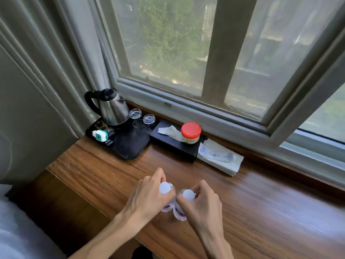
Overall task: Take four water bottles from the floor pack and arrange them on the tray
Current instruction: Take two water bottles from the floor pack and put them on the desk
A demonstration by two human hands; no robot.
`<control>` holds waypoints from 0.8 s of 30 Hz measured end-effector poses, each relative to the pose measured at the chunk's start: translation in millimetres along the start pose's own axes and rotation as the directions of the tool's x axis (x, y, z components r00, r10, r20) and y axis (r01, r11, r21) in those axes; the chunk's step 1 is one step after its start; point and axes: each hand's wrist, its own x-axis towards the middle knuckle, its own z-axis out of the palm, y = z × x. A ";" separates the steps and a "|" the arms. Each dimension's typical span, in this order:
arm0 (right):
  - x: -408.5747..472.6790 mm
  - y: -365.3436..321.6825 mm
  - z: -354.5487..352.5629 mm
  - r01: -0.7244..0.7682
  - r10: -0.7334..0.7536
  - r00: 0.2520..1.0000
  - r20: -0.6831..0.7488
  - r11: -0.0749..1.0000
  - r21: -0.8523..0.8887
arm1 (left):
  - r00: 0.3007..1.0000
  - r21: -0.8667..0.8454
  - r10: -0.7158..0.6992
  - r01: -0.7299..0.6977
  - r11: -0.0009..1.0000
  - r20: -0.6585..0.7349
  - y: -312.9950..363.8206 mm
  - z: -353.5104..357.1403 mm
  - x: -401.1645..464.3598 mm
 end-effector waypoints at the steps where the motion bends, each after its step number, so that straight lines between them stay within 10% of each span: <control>1: 6.1 -6.3 8.9 -0.011 0.011 1.000 -0.016 1.000 -0.010 | 0.999 0.005 0.024 -0.025 1.000 0.020 -7.4 -3.9 12.3; 24: 130.9 -103.8 97.1 -0.125 0.109 0.936 -0.334 0.992 -0.026 | 0.970 -0.099 0.217 -0.206 0.973 0.109 -60.2 -45.2 194.5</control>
